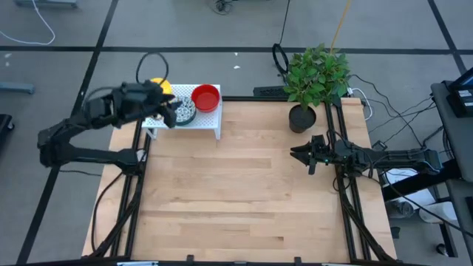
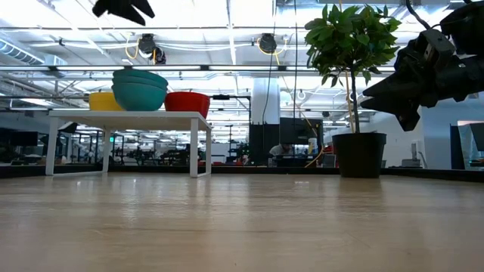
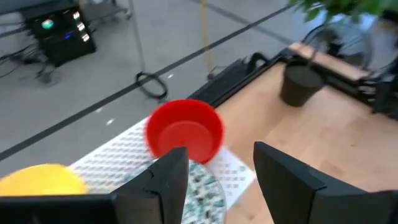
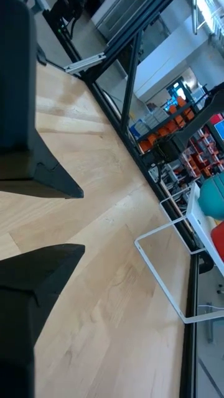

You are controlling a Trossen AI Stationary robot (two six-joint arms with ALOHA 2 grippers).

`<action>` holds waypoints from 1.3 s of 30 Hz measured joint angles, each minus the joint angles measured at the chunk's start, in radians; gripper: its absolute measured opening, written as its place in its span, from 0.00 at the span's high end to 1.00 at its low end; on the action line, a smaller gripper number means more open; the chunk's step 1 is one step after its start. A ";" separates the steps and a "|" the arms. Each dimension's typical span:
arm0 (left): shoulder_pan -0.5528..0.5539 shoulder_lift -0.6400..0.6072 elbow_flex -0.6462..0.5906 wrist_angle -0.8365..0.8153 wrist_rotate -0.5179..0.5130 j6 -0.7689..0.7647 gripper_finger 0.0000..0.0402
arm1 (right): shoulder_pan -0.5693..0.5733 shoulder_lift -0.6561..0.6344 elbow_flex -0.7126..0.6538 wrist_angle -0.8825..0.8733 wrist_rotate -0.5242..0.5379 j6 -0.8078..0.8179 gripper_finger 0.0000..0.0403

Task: Pick & Place Mini bowls
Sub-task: Return to Home Position

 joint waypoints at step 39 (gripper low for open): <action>-0.356 -0.614 -0.912 0.898 0.044 0.037 0.54 | 0.000 0.000 0.000 -0.001 0.000 -0.020 0.71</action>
